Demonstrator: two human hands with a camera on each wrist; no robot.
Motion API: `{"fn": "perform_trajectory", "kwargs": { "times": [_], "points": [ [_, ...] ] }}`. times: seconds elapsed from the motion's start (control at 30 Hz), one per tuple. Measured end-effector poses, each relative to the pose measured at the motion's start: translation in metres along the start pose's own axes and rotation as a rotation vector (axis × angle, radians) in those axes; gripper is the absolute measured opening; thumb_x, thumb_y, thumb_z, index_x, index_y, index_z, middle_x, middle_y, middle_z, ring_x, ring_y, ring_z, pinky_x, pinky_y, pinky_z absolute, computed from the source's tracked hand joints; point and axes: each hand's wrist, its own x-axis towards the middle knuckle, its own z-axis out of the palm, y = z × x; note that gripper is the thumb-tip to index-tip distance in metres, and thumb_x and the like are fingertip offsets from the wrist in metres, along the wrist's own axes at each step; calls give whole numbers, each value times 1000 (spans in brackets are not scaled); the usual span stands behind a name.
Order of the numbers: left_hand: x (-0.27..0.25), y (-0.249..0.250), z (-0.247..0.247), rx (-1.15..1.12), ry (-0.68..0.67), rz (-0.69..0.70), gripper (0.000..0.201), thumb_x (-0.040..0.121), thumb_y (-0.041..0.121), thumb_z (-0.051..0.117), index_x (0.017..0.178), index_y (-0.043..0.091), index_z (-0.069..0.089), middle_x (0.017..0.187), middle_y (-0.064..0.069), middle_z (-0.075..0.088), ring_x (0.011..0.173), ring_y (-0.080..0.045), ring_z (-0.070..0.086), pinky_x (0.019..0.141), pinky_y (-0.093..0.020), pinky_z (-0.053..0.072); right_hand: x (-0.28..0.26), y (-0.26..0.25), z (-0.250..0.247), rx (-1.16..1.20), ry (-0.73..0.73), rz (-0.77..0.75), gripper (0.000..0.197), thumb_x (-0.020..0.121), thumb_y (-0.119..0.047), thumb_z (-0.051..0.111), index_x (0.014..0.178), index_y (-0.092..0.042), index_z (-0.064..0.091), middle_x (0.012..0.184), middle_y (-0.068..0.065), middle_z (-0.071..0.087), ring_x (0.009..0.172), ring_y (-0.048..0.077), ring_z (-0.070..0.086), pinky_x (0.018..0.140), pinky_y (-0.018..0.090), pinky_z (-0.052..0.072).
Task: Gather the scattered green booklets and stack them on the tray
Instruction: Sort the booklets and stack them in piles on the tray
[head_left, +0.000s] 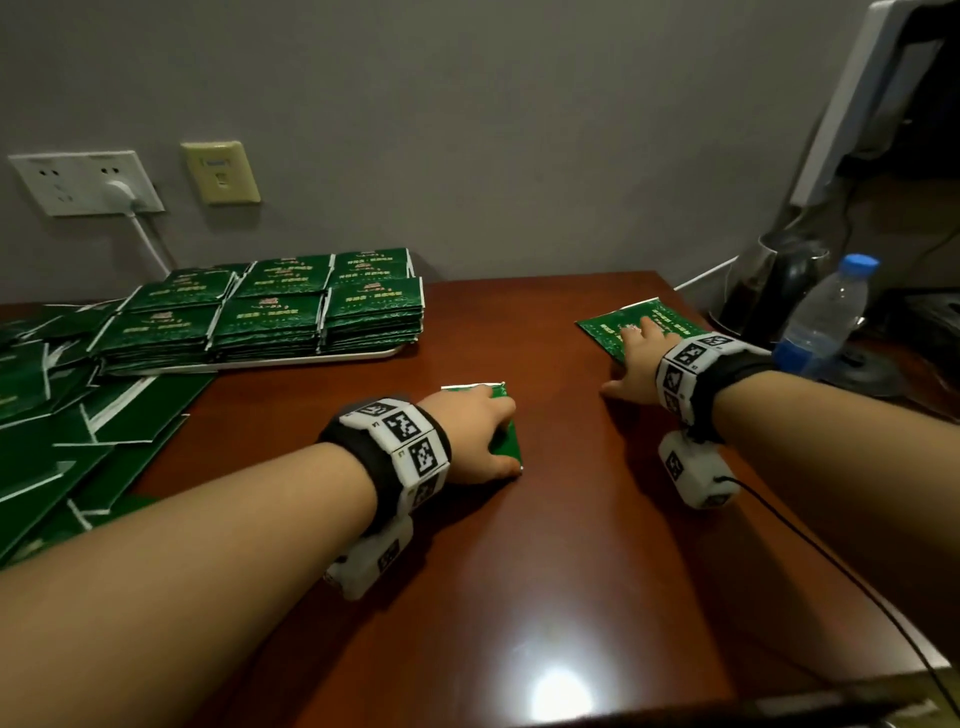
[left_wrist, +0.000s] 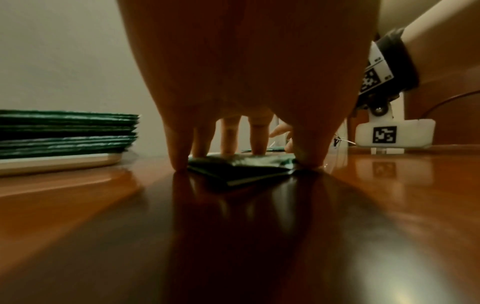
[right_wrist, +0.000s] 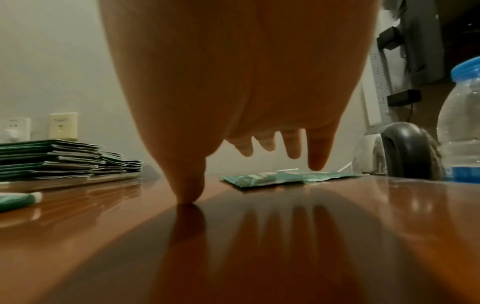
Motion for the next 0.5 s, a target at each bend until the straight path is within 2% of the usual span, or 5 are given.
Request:
{"fn": "perform_trajectory", "kwargs": {
  "times": [0.07, 0.13, 0.17, 0.33, 0.5],
  "points": [
    [1, -4, 3, -51, -6, -10, 50, 84, 59, 60, 118, 24, 48, 118, 1, 48, 101, -24, 57, 76, -30, 46, 11, 4, 0, 25, -17, -15, 94, 83, -60, 60, 152, -13, 17, 158, 13, 17, 142, 33, 28, 114, 44, 30],
    [1, -9, 7, -118, -13, -25, 50, 83, 58, 62, 119, 27, 47, 119, 5, 46, 103, -22, 57, 76, -28, 43, 19, 6, 0, 53, -78, -57, 81, 84, -60, 57, 146, -13, 34, 148, 13, 40, 131, 31, 44, 107, 43, 39],
    [1, -10, 8, -139, -15, -30, 49, 83, 59, 62, 119, 29, 47, 119, 6, 45, 103, -21, 56, 76, -27, 41, 21, 7, 1, 50, -98, -74, 77, 84, -61, 56, 142, -14, 40, 143, 12, 46, 126, 31, 48, 104, 43, 42],
    [3, -7, 5, -128, -14, -57, 46, 85, 59, 58, 115, 27, 49, 118, 5, 47, 99, -21, 56, 75, -29, 42, 13, 7, -1, -1, -105, -137, 76, 87, -57, 56, 146, -13, 36, 149, 9, 36, 133, 28, 41, 106, 37, 40],
    [0, 3, -5, -25, -13, -85, 40, 85, 60, 58, 95, 22, 50, 106, 2, 46, 85, -18, 49, 69, -31, 40, -22, 7, -10, 19, -119, -262, 67, 80, -57, 65, 135, -21, 50, 136, 4, 53, 120, 25, 54, 98, 35, 46]
  ]
}}
